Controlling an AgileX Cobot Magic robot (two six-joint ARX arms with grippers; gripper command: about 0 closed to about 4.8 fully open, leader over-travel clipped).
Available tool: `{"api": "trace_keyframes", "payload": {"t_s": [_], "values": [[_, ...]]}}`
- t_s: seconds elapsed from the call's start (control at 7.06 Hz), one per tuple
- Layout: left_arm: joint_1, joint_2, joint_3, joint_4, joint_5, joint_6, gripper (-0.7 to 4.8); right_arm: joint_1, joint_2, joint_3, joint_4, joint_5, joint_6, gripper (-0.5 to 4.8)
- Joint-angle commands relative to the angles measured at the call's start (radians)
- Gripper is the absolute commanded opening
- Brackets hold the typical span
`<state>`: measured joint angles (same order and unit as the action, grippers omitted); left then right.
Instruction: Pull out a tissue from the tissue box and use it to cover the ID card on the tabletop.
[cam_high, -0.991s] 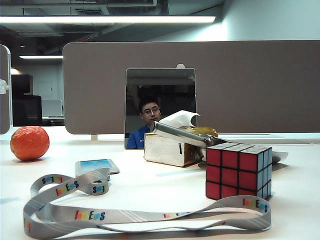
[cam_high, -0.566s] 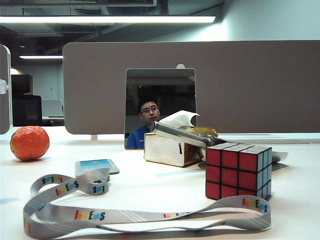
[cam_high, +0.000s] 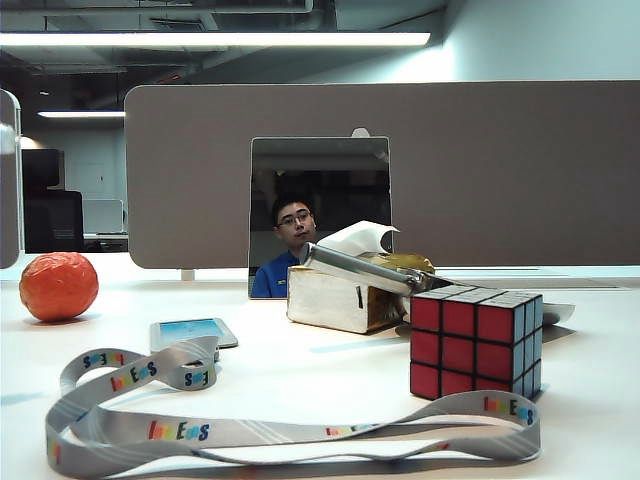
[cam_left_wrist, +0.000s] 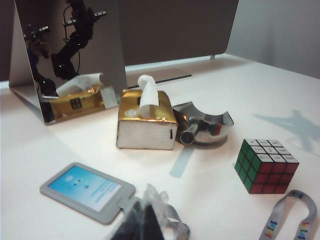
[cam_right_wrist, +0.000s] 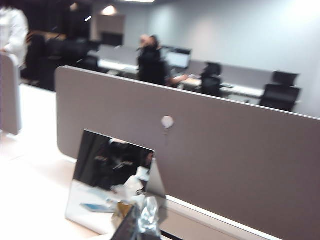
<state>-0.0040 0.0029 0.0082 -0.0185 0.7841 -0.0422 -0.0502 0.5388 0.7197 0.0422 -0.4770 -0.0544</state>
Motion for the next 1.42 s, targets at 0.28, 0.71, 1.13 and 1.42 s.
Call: {"api": "trace_keyframes", "payload": {"t_s": [0.28,0.71,1.13,1.42], "values": [[-0.001,0.001,0.003,0.132,0.006,-0.026,-0.06,0.249,0.689,0.386,-0.117,-0.146,-0.026,-0.01],[-0.001,0.001,0.003,0.132,0.004,-0.026,-0.06,0.362,1.061,0.410,0.170,-0.147,0.039,0.01],[-0.001,0.001,0.003,0.132,0.005,-0.026,-0.06,0.344,1.278,0.411,0.232,0.061,0.999,1.77],[-0.001,0.001,0.003,0.132,0.004,-0.026,-0.06,0.343,1.283,0.411,0.145,0.160,0.892,1.77]]}}
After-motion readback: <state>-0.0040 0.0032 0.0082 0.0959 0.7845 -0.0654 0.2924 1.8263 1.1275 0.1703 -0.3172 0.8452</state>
